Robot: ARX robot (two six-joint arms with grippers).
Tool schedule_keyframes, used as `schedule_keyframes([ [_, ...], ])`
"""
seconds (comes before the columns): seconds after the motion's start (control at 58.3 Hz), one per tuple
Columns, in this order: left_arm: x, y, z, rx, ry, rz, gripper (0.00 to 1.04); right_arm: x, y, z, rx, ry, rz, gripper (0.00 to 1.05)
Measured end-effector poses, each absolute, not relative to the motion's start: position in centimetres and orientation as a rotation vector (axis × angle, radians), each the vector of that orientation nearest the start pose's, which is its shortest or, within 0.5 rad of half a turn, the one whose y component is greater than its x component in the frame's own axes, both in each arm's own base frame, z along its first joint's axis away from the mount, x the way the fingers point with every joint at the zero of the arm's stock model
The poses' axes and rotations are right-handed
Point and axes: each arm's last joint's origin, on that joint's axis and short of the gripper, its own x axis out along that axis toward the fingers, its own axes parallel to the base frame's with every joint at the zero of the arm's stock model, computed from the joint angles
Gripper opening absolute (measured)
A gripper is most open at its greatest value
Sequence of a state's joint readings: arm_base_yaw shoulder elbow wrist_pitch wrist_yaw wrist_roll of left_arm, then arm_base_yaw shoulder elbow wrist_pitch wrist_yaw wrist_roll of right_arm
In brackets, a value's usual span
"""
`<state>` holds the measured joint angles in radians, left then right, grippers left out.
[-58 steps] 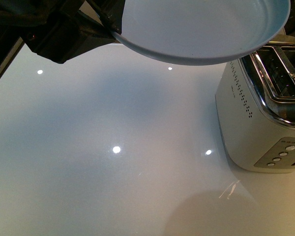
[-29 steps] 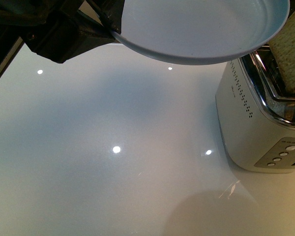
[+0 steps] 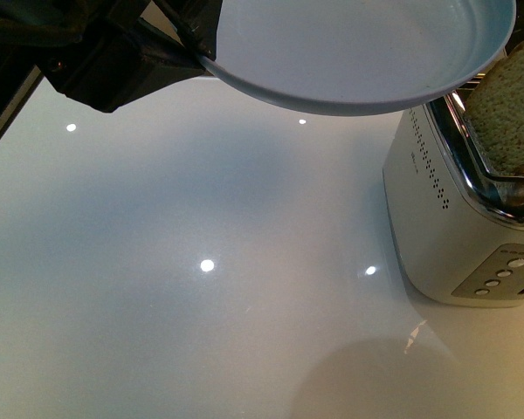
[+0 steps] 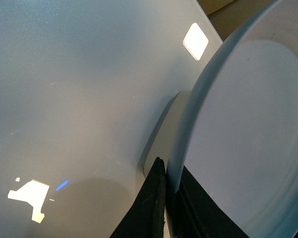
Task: Left arm holds plate, right arm toasts bread
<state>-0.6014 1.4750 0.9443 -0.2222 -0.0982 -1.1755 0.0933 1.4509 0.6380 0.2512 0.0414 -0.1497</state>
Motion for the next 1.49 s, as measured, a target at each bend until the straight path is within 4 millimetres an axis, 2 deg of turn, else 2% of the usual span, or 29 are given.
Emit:
schedule_keyframes([
  [0.034, 25.5, -17.1, 22.8, -0.841, 0.885, -0.002, 0.03, 28.1, 2.5, 17.7, -0.183, 0.556, 0.092, 0.12],
  [0.189, 25.5, -17.1, 22.8, -0.841, 0.886, -0.003, 0.03, 27.3, 2.2, 17.6, -0.150, 0.543, 0.075, 0.45],
  [0.292, 25.5, -17.1, 22.8, -0.840, 0.885, -0.002, 0.03, 26.2, 1.5, 18.7, -0.105, 0.505, 0.055, 0.63],
  [0.412, 25.5, -17.1, 22.8, -0.841, 0.885, -0.003, 0.03, 24.6, 0.7, 20.3, -0.048, 0.440, 0.016, 0.78],
  [0.549, 25.5, -17.1, 22.8, -0.841, 0.885, -0.002, 0.03, 21.8, 0.1, 22.4, 0.001, 0.343, -0.021, 0.97],
  [0.652, 25.5, -17.1, 22.8, -0.841, 0.885, -0.003, 0.03, 21.2, 0.1, 23.1, 0.006, 0.304, -0.023, 0.96],
  [0.79, 25.5, -17.1, 22.8, -0.841, 0.885, -0.003, 0.03, 21.3, 0.1, 22.8, 0.008, 0.306, -0.016, 0.95],
  [0.91, 25.5, -17.1, 22.8, -0.841, 0.884, -0.001, 0.03, 20.4, 0.1, 21.6, 0.007, 0.091, 0.000, 0.77],
  [0.995, 25.5, -17.1, 22.8, -0.841, 0.885, -0.002, 0.03, 19.3, 0.1, 21.2, 0.007, 0.015, 0.001, 0.63],
  [1.356, 25.5, -17.1, 22.8, -0.841, 0.885, -0.002, 0.03, 16.2, 0.0, 19.0, 0.007, 0.008, 0.000, 0.05],
  [1.39, 25.5, -17.1, 22.8, -0.841, 0.885, -0.002, 0.03, 16.0, 0.0, 18.8, 0.002, 0.007, 0.000, 0.02],
  [1.493, 25.5, -17.1, 22.8, -0.841, 0.885, -0.002, 0.03, 15.3, 0.0, 18.4, 0.004, 0.010, -0.001, 0.02],
])
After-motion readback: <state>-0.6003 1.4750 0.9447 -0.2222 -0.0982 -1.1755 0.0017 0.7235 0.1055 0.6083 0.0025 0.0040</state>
